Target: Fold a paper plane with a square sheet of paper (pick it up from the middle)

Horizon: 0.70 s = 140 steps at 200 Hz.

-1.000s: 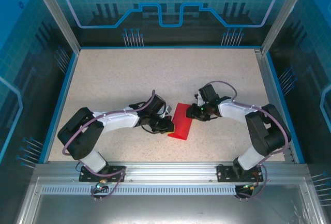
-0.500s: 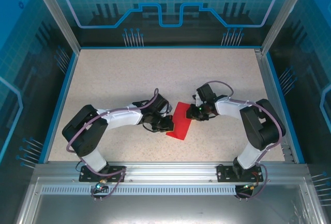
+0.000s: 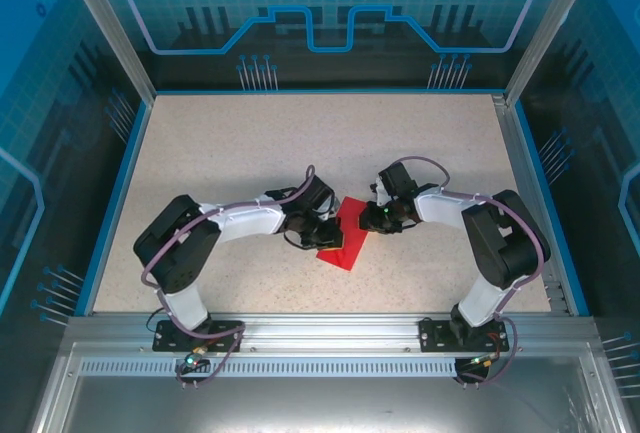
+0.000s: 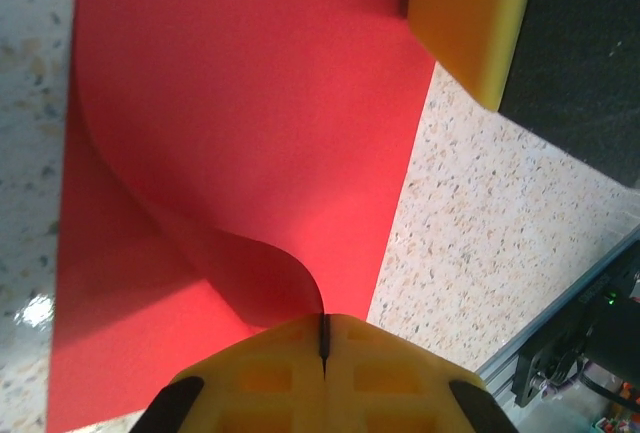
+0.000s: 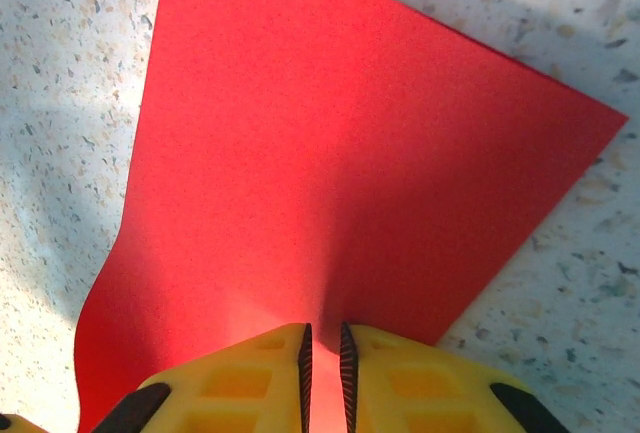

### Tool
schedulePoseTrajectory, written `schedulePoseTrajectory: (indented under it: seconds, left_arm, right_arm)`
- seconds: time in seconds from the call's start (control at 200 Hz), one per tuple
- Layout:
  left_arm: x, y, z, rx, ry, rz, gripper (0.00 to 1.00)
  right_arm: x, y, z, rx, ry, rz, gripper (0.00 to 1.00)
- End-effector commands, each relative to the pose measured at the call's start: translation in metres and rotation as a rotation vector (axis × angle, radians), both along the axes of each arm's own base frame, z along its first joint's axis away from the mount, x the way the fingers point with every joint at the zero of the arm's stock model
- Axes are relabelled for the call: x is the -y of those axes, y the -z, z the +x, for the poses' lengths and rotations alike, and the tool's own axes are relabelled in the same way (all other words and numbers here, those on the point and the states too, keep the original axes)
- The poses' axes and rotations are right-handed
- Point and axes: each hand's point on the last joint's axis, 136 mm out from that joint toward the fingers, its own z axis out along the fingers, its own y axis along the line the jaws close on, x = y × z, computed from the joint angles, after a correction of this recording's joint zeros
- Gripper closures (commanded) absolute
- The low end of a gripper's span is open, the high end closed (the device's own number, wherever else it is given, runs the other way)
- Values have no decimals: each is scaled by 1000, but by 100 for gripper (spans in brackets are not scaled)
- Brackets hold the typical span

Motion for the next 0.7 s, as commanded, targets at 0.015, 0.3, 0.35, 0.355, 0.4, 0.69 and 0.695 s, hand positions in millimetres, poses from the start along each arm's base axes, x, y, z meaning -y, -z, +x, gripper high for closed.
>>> schedulePoseTrajectory:
  seconds: [0.015,0.3,0.35,0.355,0.4,0.69,0.695]
  left_arm:
    - [16,-4,0,-3,49,-36,98]
    - [29,-3,10,1,56,-48,98]
    - [31,-2,11,0,55,-49,98]
    - [31,-2,11,1,55,-50,98]
    - [32,-1,13,0,54,-51,98]
    - [41,6,19,-5,55,-56,98]
    - [41,6,19,-5,56,-56,98]
  right_arm:
    - [-3,8,-7,-19,-32,0,83]
    - [-3,7,-7,-13,-42,3,84]
    - [-3,7,-7,-13,-43,4,84]
    - [-3,7,-7,-13,-43,5,84]
    - [-3,7,-7,-13,-43,6,84]
    - [-1,8,-9,-17,-40,9,84]
    - [-1,8,-9,-16,-40,9,84]
